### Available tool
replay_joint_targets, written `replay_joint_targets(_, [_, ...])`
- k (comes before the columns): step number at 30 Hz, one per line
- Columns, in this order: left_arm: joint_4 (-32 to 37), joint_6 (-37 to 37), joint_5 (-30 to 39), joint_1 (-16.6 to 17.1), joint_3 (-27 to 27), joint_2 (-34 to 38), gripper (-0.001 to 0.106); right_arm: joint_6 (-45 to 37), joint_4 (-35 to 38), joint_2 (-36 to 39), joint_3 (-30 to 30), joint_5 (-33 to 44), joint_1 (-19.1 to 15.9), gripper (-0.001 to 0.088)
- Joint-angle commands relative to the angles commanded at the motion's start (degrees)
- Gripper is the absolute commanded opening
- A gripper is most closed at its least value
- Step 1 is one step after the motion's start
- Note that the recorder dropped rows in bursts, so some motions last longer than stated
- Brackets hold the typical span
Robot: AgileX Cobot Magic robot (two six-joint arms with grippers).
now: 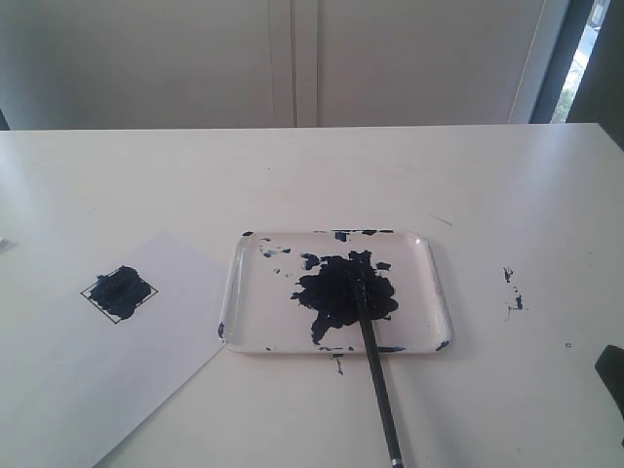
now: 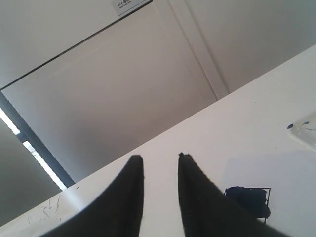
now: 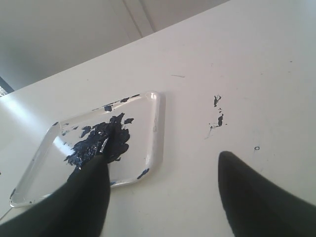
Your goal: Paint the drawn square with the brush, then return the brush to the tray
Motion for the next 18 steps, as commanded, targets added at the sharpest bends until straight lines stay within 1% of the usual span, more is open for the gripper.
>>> replay_joint_targets(3, [0.00, -0.78, 0.66, 0.00, 0.00, 0.00, 0.031, 0.00, 0.00, 0.00, 0.00, 0.00, 0.00, 0.0600])
replay_joint_targets(4, [-0.71, -3.05, 0.66, 0.00, 0.00, 0.00, 0.031, 0.00, 0.00, 0.00, 0.00, 0.00, 0.00, 0.0600])
replay_joint_targets(6, [-2.73, -10.07, 0.79, 0.00, 0.00, 0.00, 0.031, 0.00, 0.00, 0.00, 0.00, 0.00, 0.00, 0.0600])
replay_joint_targets(8, [-2.60, -18.31, 1.21, 0.00, 0.00, 0.00, 0.031, 0.00, 0.00, 0.00, 0.00, 0.00, 0.00, 0.0600])
replay_joint_targets(9, [-2.60, -20.00, 1.21, 0.00, 0.00, 0.00, 0.031, 0.00, 0.00, 0.00, 0.00, 0.00, 0.00, 0.0600])
replay_joint_targets(11, [-0.81, -21.26, 1.04, 0.00, 0.00, 0.00, 0.031, 0.00, 0.00, 0.00, 0.00, 0.00, 0.00, 0.0600])
replay_joint_targets(16, [7.92, -21.26, 1.22, 0.00, 0.00, 0.00, 0.031, 0.00, 0.00, 0.00, 0.00, 0.00, 0.00, 0.0600])
replay_joint_targets(18, [8.69, -21.26, 1.32, 0.00, 0.00, 0.00, 0.031, 0.00, 0.00, 0.00, 0.00, 0.00, 0.00, 0.0600])
